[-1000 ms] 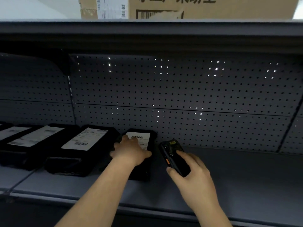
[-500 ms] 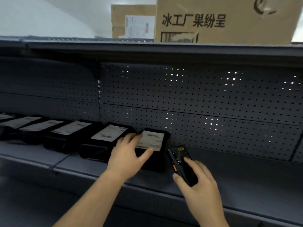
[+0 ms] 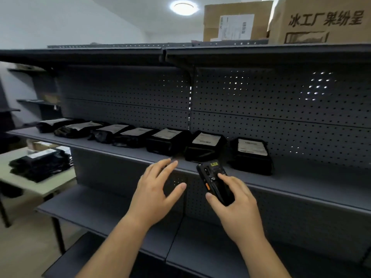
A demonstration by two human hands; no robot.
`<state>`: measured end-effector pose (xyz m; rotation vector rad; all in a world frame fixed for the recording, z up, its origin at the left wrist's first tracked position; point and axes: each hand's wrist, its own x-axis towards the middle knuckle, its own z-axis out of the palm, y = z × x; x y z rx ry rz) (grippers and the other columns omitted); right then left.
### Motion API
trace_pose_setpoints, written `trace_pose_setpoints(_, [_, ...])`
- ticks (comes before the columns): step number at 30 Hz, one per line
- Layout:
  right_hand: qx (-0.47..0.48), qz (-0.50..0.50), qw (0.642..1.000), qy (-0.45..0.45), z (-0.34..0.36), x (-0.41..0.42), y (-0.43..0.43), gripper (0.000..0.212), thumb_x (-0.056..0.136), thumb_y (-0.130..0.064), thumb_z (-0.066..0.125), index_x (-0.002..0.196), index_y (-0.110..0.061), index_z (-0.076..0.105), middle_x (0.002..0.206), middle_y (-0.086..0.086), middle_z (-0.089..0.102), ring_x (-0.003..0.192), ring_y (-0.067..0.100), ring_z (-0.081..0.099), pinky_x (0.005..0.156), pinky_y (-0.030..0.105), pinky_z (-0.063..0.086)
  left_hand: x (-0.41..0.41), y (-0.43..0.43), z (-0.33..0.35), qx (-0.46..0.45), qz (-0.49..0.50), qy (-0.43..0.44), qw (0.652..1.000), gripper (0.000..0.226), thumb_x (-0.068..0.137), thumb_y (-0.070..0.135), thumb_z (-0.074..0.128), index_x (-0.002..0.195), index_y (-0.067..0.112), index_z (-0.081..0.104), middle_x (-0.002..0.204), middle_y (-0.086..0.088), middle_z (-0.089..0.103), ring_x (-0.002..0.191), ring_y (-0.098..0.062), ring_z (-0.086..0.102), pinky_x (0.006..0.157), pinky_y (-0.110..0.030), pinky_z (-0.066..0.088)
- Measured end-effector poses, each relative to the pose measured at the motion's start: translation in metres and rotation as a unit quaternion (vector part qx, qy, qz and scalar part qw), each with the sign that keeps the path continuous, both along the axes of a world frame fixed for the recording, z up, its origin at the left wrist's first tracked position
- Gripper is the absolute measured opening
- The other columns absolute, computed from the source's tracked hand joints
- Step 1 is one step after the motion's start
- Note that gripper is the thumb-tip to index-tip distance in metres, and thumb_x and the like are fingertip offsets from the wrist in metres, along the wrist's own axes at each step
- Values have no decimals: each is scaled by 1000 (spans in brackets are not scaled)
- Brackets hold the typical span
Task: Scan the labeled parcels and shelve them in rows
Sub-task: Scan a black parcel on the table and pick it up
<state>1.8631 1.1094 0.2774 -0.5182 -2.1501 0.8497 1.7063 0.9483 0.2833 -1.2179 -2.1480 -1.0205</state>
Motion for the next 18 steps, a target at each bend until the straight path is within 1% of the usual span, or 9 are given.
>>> trace_pose_setpoints(3, [-19,21,1000,11,-7,-38,-69,55,82,-48,71,134,-42,54,133,-22,46,119,-3,43,96,18,36,-27,-71,-12,4,13,-18,1000,65,90,65,44,145,30,42,144,17,41,136,-11,36,110,-45,38])
trace_pose_setpoints(7, [-19,64,998,-7,-19,-101,-156,55,81,-46,72,133,-40,56,136,-19,47,121,-2,43,98,18,36,-71,-167,-32,11,60,-32,998,65,89,62,47,144,28,43,145,13,42,137,-9,35,112,-41,35])
trace_pose_setpoints(9, [-16,89,996,-19,-26,-135,-195,55,80,-45,73,132,-39,57,135,-16,50,123,2,46,102,23,40,-96,-214,-44,11,89,-45,995,65,88,62,48,143,26,45,144,11,43,136,-9,36,112,-38,35])
trace_pose_setpoints(11, [-9,119,992,-41,-34,-173,-230,56,79,-47,73,132,-39,57,136,-14,50,125,5,46,105,29,41,-123,-258,-56,14,121,-61,991,65,88,61,48,141,24,48,143,8,45,135,-12,39,112,-39,35])
trace_pose_setpoints(14, [-9,172,983,-60,-47,-237,-278,55,80,-47,73,132,-39,57,135,-12,51,125,8,47,104,32,43,-165,-317,-72,26,169,-76,982,64,88,59,50,138,19,52,141,5,48,133,-13,40,112,-34,32])
trace_pose_setpoints(16, [-10,213,975,-54,-56,-284,-313,55,79,-44,75,131,-35,59,133,-9,54,123,11,50,103,34,44,-192,-357,-78,25,203,-84,975,64,87,58,51,138,18,52,140,5,48,132,-12,39,112,-30,30])
trace_pose_setpoints(18, [-15,257,965,-45,-63,-334,-353,53,79,-39,77,130,-32,62,127,-9,56,119,11,53,101,33,45,-218,-401,-79,15,239,-96,966,64,87,59,50,138,19,52,140,5,47,133,-11,38,113,-29,28])
